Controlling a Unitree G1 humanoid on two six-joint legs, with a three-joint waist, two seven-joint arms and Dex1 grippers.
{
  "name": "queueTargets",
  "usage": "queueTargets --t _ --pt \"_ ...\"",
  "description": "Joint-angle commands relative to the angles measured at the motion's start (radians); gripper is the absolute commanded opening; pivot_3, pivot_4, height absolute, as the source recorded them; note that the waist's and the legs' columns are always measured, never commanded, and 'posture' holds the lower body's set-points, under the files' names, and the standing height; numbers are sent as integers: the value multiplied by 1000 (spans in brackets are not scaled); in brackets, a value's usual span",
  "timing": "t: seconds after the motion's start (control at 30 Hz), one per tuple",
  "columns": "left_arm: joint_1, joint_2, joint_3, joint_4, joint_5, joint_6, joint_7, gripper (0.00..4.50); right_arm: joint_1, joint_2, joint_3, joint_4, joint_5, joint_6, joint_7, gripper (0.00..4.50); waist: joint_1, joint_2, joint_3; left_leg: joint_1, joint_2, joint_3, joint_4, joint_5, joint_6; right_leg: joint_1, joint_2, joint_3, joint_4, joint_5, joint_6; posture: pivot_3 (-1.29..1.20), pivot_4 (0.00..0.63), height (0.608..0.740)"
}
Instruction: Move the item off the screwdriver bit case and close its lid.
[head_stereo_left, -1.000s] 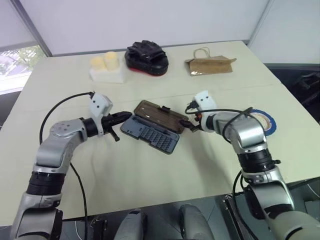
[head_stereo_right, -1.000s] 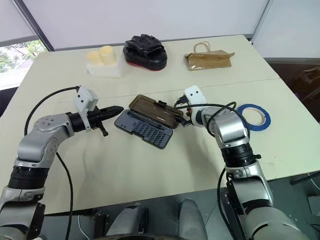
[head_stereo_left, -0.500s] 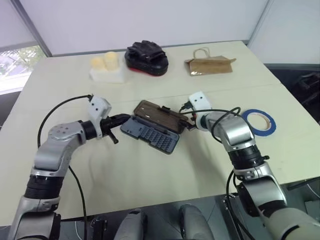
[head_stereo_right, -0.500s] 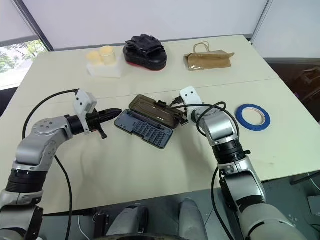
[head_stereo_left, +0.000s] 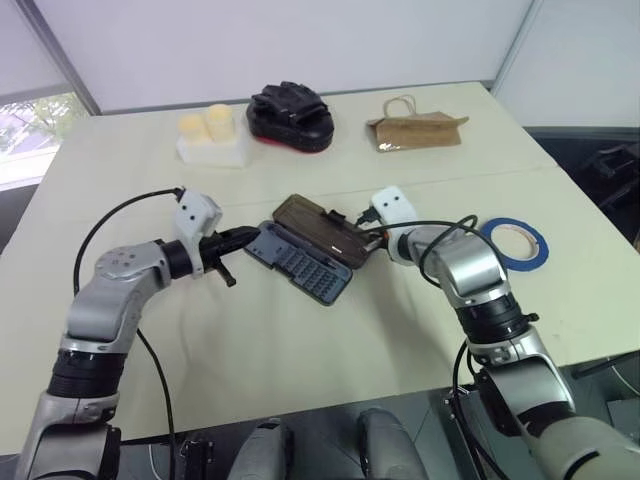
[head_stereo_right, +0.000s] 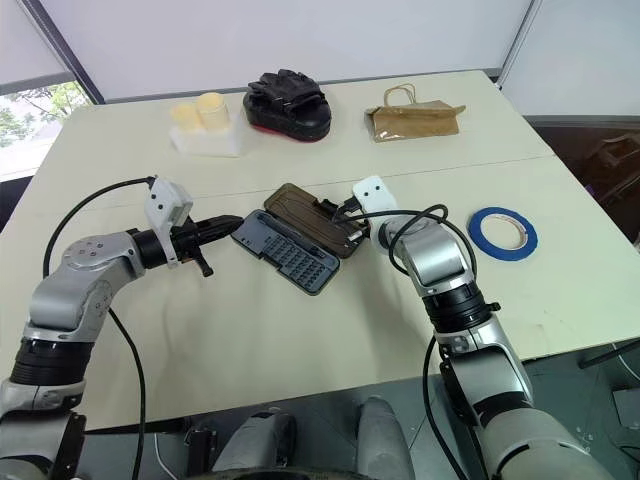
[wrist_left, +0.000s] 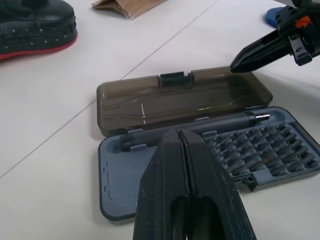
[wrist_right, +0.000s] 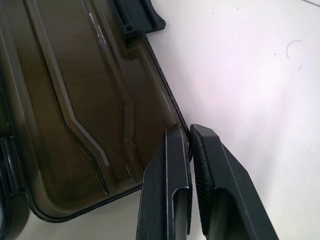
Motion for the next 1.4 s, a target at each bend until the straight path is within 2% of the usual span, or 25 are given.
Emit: queueTargets --t 0.03,0.13,0.3,0.53,0.7,0.8,0.9,1.0,1.13,1.2,1.23,1.33,1.4 --pt "-19 20 35 -38 -14 -6 -3 0 -11 -14 38 13 -5 -20 40 100 0 0 0 0 0 0 0 0 0 0 0 0 0 0 0 0 150 740" --pt "-26 25 35 -32 -17 -8 -3 0 -18 -53 101 -5 -19 -81 105 100 0 0 0 0 0 0 0 0 0 0 0 0 0 0 0 0 150 740" --pt "-38 31 28 -21 -15 -16 -12 0 -46 -176 265 -65 -31 -271 370 100 -2 0 0 0 0 0 0 0 0 0 0 0 0 0 0 0 150 740" --pt "-47 27 26 -15 -11 -20 -15 0 -151 -219 361 71 -125 -588 594 100 -23 0 0 0 1 0 -1 0 0 -2 0 0 0 0 0 0 150 740" --pt "-36 24 26 -28 -10 -20 -7 0 -202 -182 381 190 -184 -709 653 100 -20 0 0 -1 1 0 -1 0 0 -2 0 -1 0 0 0 0 150 740" --pt "-22 24 29 -42 -10 -20 -2 0 -227 -144 352 260 -213 -729 623 100 -19 0 0 -1 0 -1 0 0 0 -2 0 -1 0 0 0 0 150 740" --pt "-13 25 31 -48 -12 -18 2 0 -264 -85 247 297 -195 -627 522 100 -22 0 0 -1 0 -1 -1 0 -1 -2 0 -1 0 0 0 0 150 740" --pt "-12 22 28 -47 -12 -19 6 0 -281 -59 145 235 -163 -428 475 989 -19 0 0 -2 0 -2 -1 1 -2 -3 0 -1 0 0 0 0 150 740" --pt "-22 15 18 -30 -10 -25 3 0 -305 -18 20 107 -124 -123 394 2998 -14 0 0 -3 0 -3 -1 1 -2 -3 0 -1 0 0 0 0 150 740" --pt "-33 8 9 -14 -6 -30 -1 0 -323 43 -73 61 -114 81 309 4060 -13 0 0 -3 0 -3 -1 1 -2 -3 0 -1 0 0 0 0 150 740" --pt "-40 3 4 -3 -4 -33 -4 0 -336 90 -133 48 -122 189 254 4434 -13 0 0 -3 0 -3 -1 1 -2 -4 0 -1 0 0 0 0 150 740" --pt "-64 -16 -17 28 7 -44 -12 0 -364 226 -265 4 -165 428 114 4434 -14 0 0 -3 0 -3 -1 1 -3 -4 0 -1 2 0 0 0 150 740" --pt "-83 -29 -32 47 11 -49 -19 0 -390 346 -368 31 -227 469 -13 4434 -16 1 0 -3 0 -3 -1 1 -3 -4 0 -1 3 0 0 0 150 740"
